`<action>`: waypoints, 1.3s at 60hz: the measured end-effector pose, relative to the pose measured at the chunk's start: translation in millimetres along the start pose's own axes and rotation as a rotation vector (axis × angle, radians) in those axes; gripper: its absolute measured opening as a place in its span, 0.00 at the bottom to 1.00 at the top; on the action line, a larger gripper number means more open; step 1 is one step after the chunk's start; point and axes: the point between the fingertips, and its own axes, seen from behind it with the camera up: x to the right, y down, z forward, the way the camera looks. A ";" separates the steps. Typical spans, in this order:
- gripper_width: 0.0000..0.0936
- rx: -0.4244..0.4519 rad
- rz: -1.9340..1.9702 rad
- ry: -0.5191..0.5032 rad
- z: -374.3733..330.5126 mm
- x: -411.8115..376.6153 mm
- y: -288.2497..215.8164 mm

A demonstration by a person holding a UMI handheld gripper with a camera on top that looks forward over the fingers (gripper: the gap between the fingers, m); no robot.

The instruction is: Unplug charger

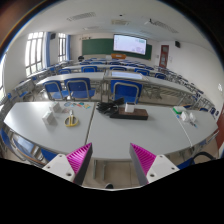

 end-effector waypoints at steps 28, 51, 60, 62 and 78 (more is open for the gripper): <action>0.80 0.149 0.051 0.052 284.1 96.7 -125.6; 0.27 0.108 0.064 0.037 337.2 104.5 -116.7; 0.22 0.130 0.065 0.055 329.5 105.1 -128.6; 0.22 0.220 0.056 0.062 315.7 105.8 -160.8; 0.23 0.555 0.063 0.131 206.4 195.8 -345.0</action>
